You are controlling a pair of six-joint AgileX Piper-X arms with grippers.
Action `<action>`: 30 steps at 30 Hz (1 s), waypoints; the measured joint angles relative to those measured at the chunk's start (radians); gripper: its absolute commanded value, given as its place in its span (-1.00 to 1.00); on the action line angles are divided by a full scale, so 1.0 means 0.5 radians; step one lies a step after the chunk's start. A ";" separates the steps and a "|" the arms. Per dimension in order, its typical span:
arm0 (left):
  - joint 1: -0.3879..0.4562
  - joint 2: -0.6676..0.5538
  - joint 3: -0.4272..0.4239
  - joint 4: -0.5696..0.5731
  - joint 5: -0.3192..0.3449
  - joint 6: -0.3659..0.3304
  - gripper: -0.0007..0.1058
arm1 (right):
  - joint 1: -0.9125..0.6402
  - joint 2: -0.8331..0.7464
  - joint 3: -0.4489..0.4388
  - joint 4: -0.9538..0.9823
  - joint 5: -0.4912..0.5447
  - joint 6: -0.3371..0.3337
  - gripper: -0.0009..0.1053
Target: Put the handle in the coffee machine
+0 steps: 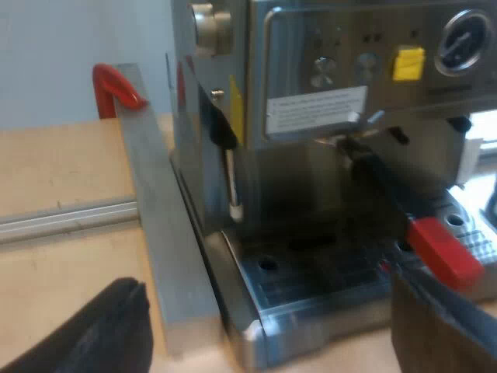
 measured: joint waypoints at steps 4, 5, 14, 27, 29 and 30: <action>0.000 0.000 0.162 -0.108 -0.030 -0.011 0.26 | 0.000 0.000 0.096 0.000 0.000 0.000 0.31; 0.000 0.000 0.176 -0.116 -0.032 -0.013 0.26 | 0.000 0.000 0.141 0.000 0.000 -0.004 0.31; 0.000 0.000 0.351 -0.167 -0.036 -0.012 0.26 | 0.000 0.003 0.415 0.014 -0.002 -0.004 0.31; 0.000 0.000 0.433 -0.155 -0.038 0.100 0.26 | 0.000 0.003 0.491 0.047 -0.002 0.062 0.31; 0.000 0.000 0.433 -0.155 -0.038 0.109 0.26 | 0.000 0.003 0.491 0.047 -0.002 0.062 0.31; 0.000 0.000 0.433 -0.155 -0.038 0.109 0.26 | 0.000 0.003 0.491 0.047 -0.002 0.062 0.31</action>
